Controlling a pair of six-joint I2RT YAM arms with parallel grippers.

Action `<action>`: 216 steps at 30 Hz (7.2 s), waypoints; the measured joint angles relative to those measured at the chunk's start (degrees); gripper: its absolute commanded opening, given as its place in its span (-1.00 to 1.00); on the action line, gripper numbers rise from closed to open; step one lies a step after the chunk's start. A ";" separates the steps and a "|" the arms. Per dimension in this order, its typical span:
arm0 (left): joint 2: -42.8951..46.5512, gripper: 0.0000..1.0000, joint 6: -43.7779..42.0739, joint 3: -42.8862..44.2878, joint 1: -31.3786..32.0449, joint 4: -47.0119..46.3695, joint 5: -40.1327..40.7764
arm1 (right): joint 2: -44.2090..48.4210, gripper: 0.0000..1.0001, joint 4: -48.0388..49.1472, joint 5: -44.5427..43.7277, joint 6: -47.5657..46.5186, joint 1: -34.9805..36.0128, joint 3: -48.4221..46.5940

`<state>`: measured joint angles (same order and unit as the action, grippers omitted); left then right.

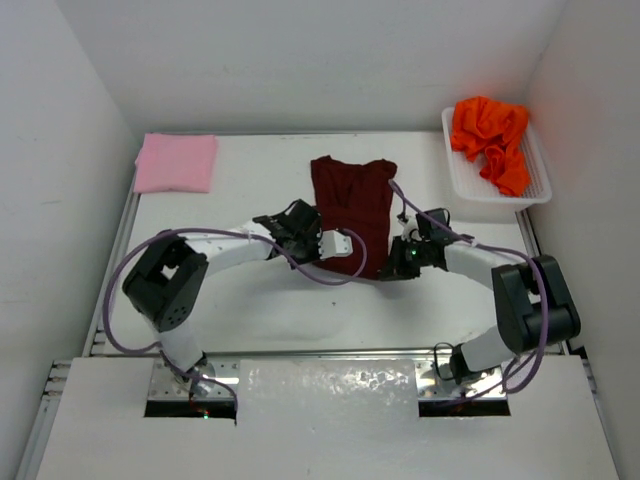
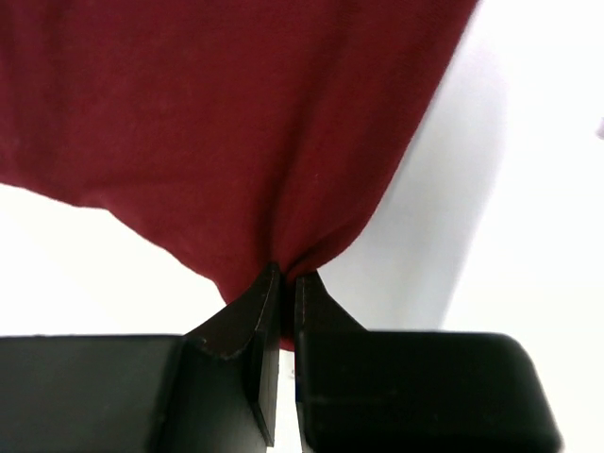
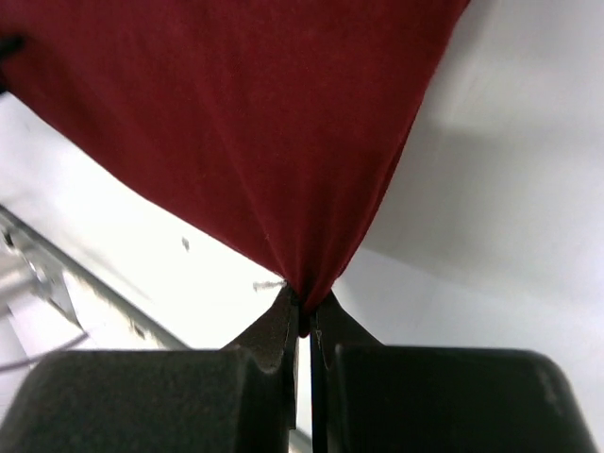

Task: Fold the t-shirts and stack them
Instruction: Grab one side of the 2/3 rectangular tshirt with both arms, then fold the long partially folded tshirt into a neat square, then put the neatly folded tshirt into the corner of the board with the left arm

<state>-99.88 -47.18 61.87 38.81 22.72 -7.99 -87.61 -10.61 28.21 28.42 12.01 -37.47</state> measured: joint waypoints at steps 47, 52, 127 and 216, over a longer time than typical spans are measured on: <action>6.69 -1.00 8.94 22.82 -11.10 29.53 -9.53 | 9.38 -1.00 -21.09 -7.82 5.42 7.41 -22.18; 2.45 -1.00 9.77 24.81 -11.50 25.90 -9.18 | 8.85 -1.00 -16.52 -8.74 6.95 4.15 -21.14; -17.79 0.37 43.28 20.13 -15.19 -0.98 -6.78 | -28.13 0.12 -11.39 -27.74 -10.21 -7.80 -48.33; -33.68 -1.00 19.78 74.44 -49.40 19.26 3.48 | -12.39 0.02 -11.41 -12.50 -5.44 -4.52 -22.86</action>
<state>-133.56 -27.40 136.31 -10.59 41.98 -4.51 -100.01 -22.02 15.70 22.98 7.49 -60.34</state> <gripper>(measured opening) 0.105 0.505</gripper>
